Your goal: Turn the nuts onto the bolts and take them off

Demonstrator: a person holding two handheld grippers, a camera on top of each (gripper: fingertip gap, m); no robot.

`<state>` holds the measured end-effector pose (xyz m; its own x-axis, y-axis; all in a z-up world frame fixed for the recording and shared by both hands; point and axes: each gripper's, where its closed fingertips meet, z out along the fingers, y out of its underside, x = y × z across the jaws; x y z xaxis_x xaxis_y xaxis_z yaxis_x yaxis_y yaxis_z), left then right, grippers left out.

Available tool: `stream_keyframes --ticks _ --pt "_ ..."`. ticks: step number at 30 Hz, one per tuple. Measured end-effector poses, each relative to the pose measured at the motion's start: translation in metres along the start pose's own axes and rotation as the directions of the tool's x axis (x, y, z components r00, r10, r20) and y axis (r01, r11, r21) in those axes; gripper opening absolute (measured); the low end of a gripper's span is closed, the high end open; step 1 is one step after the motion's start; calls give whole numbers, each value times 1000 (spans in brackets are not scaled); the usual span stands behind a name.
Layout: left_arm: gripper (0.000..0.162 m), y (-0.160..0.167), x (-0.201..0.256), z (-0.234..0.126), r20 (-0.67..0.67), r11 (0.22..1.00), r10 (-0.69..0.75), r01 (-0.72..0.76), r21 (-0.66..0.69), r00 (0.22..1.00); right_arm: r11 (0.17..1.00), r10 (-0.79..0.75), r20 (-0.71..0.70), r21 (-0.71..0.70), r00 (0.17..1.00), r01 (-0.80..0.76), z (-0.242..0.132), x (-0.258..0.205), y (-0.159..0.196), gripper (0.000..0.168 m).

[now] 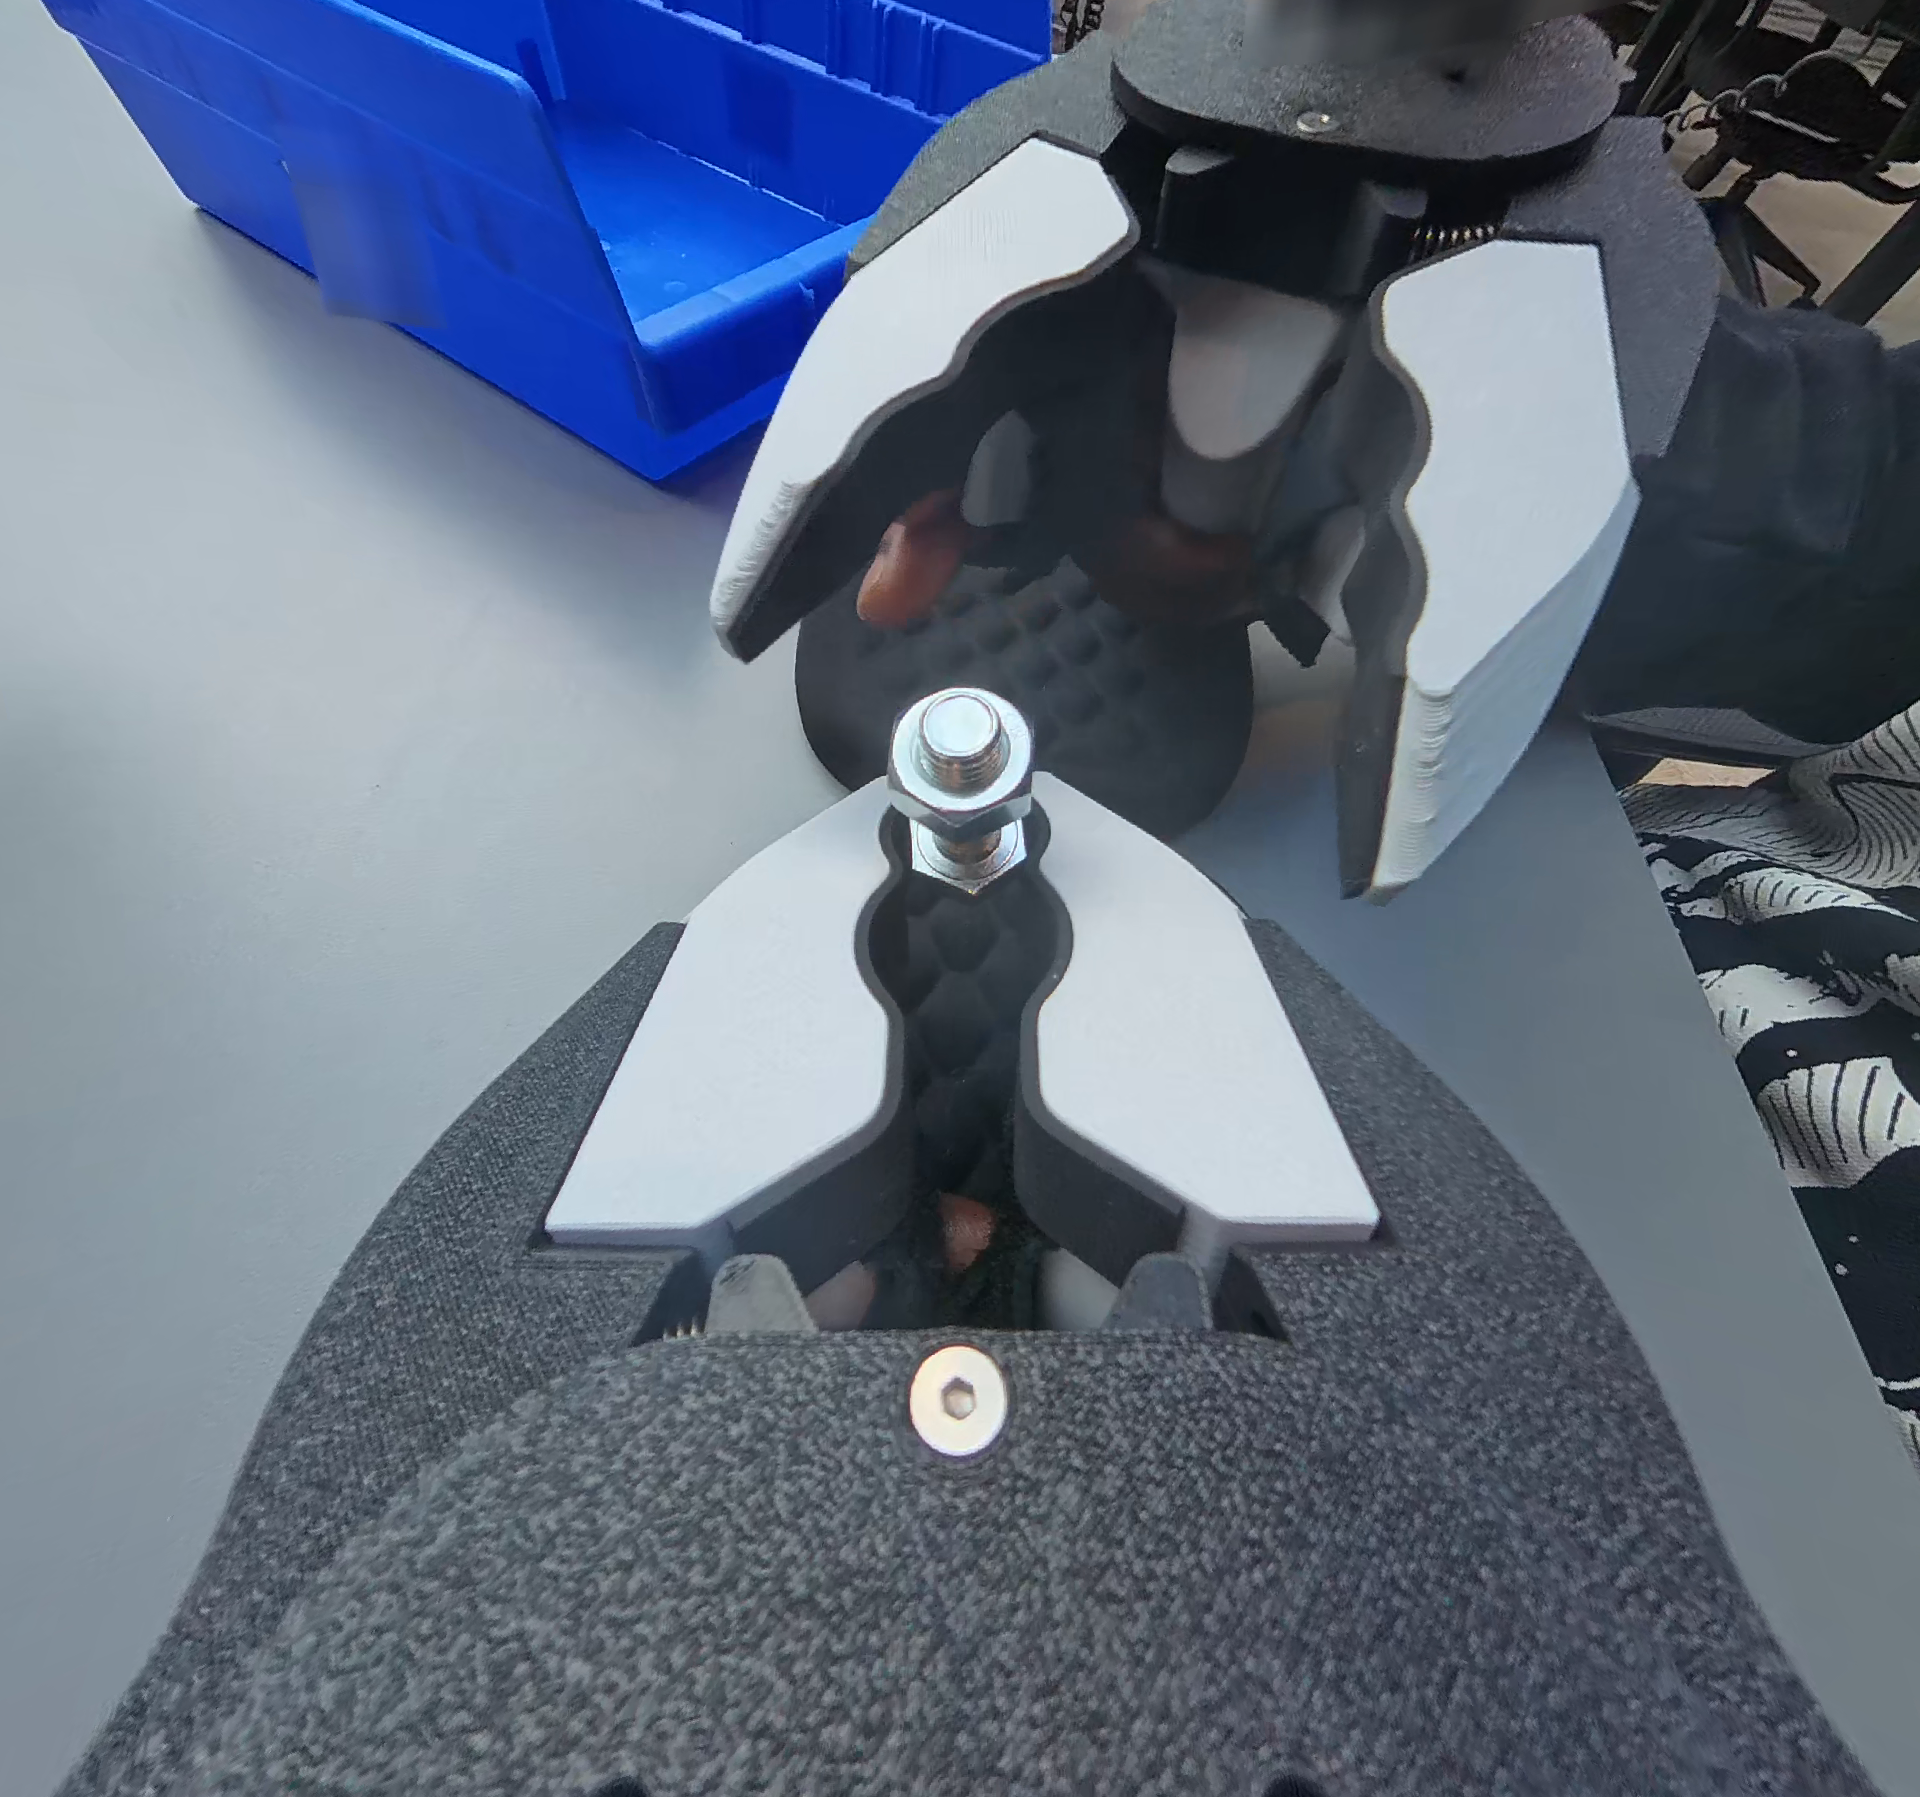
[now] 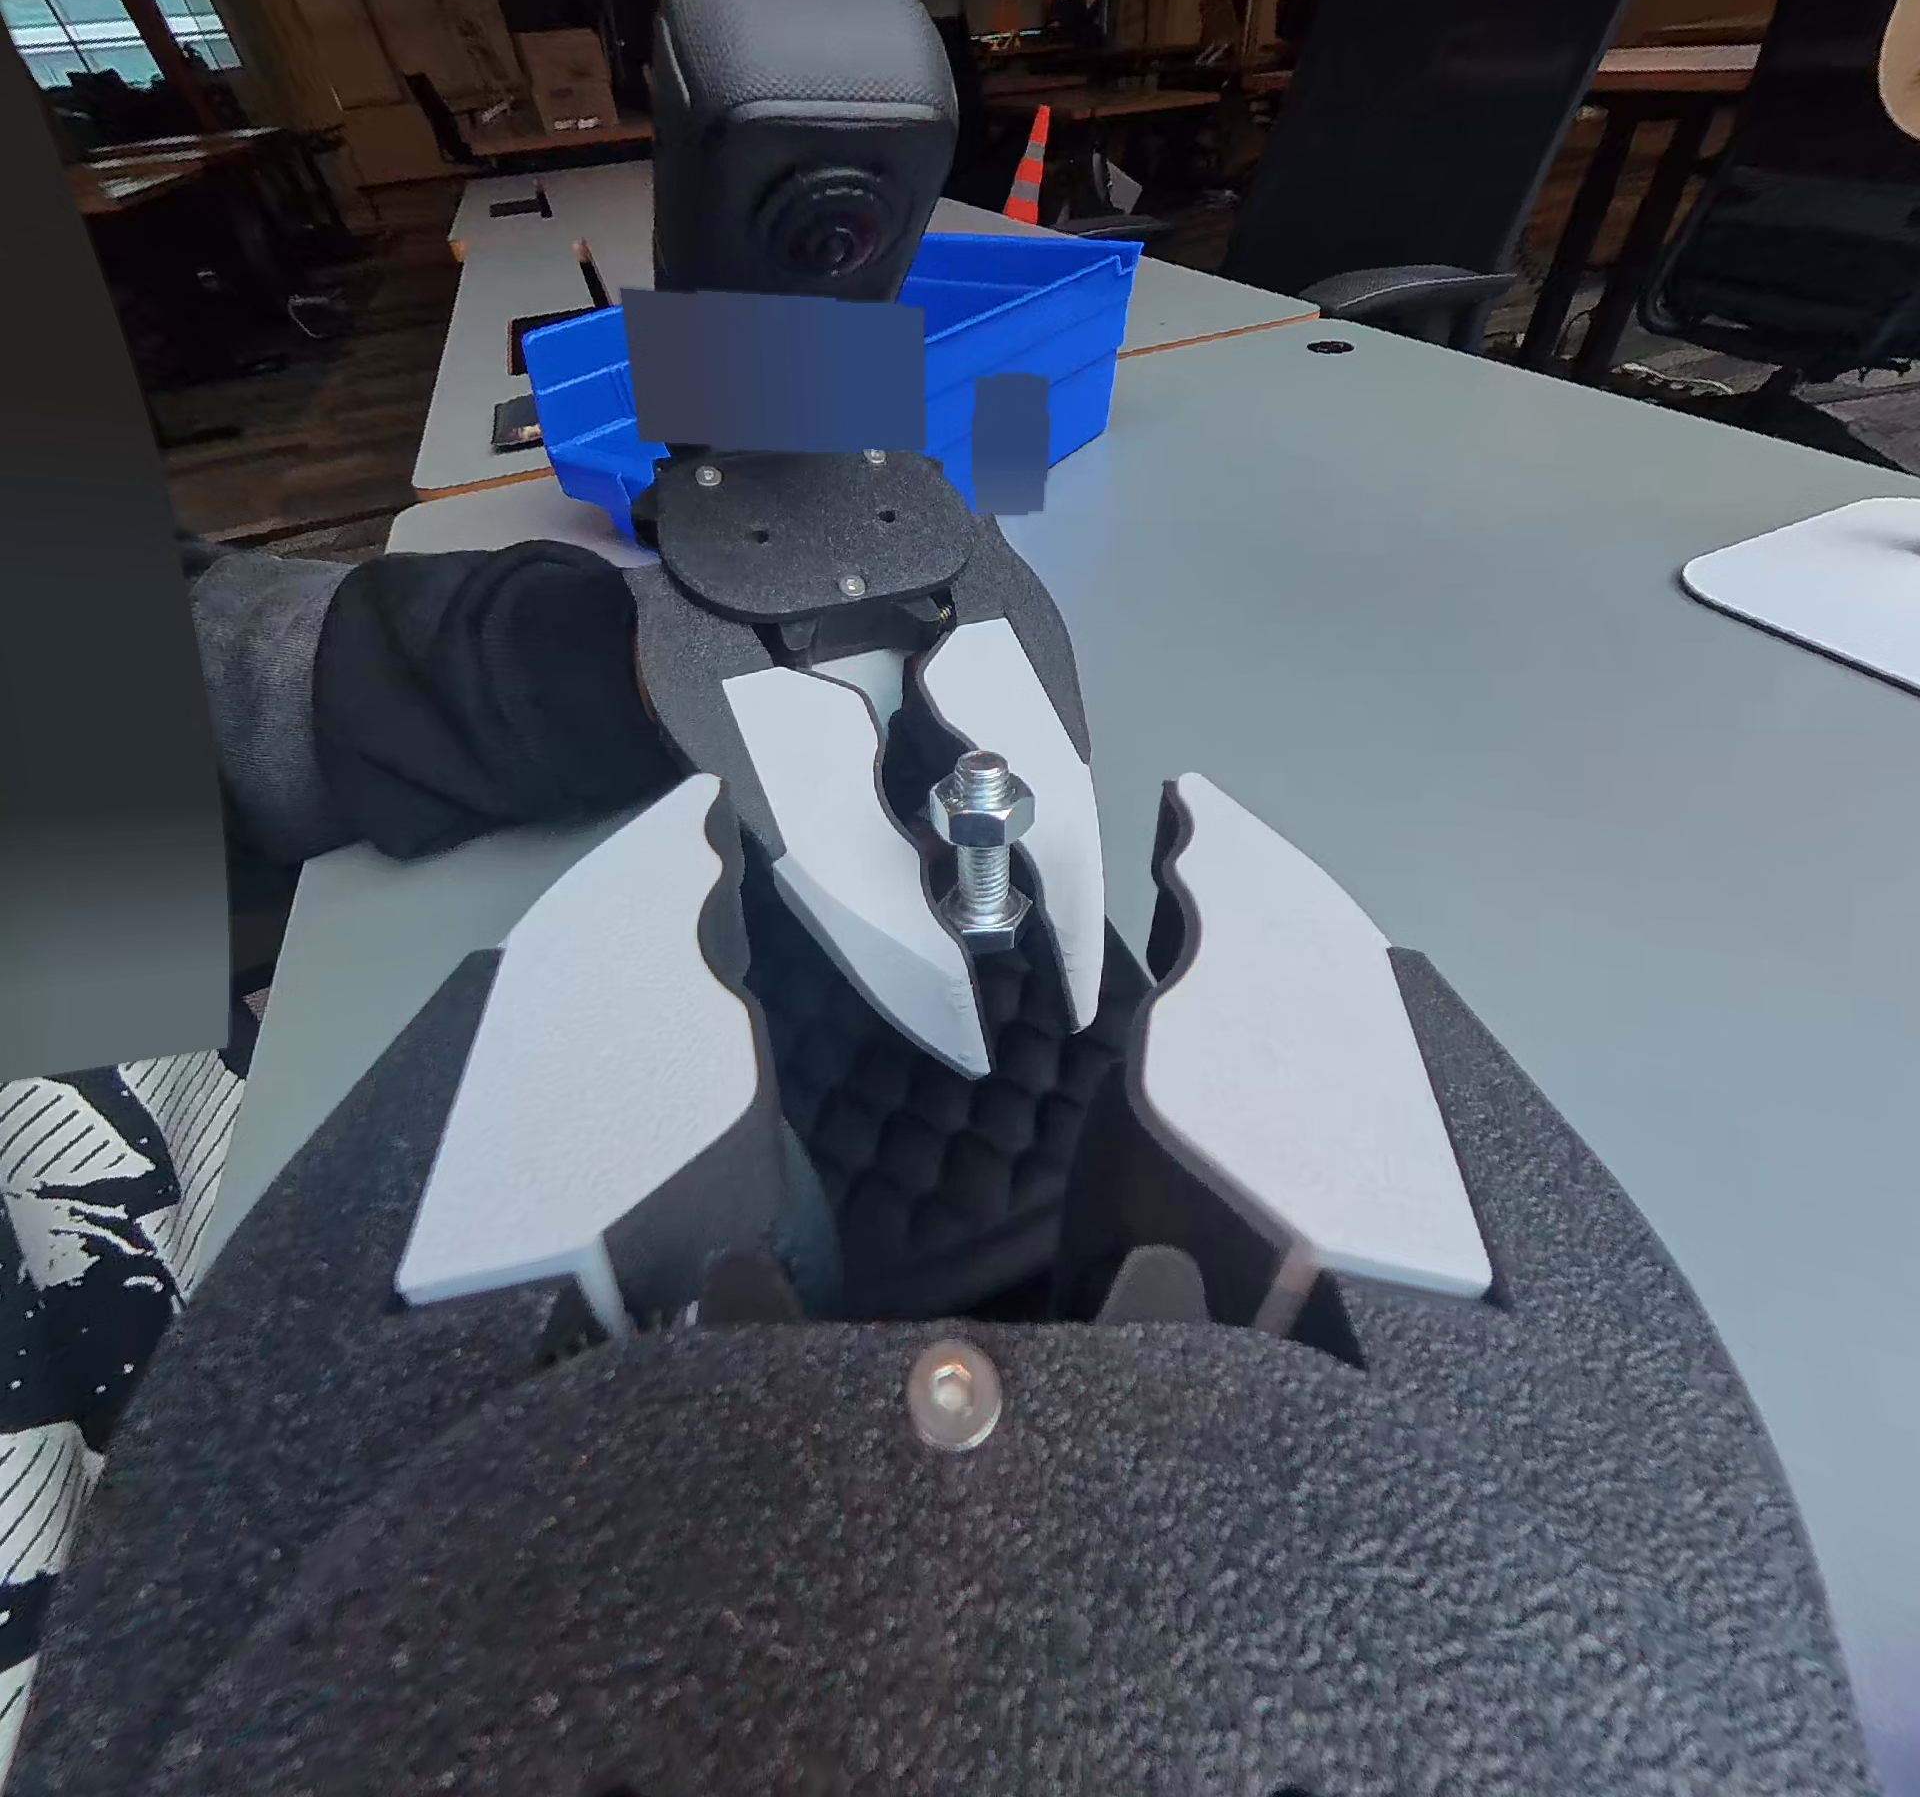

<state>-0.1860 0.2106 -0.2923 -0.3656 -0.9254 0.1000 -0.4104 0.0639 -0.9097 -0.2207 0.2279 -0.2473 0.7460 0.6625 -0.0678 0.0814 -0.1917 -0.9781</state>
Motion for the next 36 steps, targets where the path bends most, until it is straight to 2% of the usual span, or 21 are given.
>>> stream_keyframes --ticks 9,15,17,24,30,34,36 --pt "17 0 0 0 1 1000 5 -5 2 1000 1000 -15 -10 -5 1000 15 9 0 -1 80" --pt "17 -2 0 -2 -7 1000 -11 11 17 1000 970 -61 -44 234 997 70 -2 0 -27 74" --pt "17 -3 0 -2 -14 1000 -18 18 21 1000 960 -70 -44 270 997 79 -6 1 -31 74" --pt "17 -3 0 -2 -18 1000 -19 19 24 1000 969 -13 18 246 1000 8 -4 -1 -26 76" --pt "17 -2 0 -1 -15 1000 -13 13 12 1000 980 -20 42 199 999 11 2 -5 -20 81" --pt "17 -2 0 -2 -14 1000 -8 8 19 1000 989 2 55 149 998 -10 8 -5 -15 92" --pt "17 -1 2 -1 -15 1000 3 -3 14 1000 990 -39 53 135 998 32 9 -11 -13 96"
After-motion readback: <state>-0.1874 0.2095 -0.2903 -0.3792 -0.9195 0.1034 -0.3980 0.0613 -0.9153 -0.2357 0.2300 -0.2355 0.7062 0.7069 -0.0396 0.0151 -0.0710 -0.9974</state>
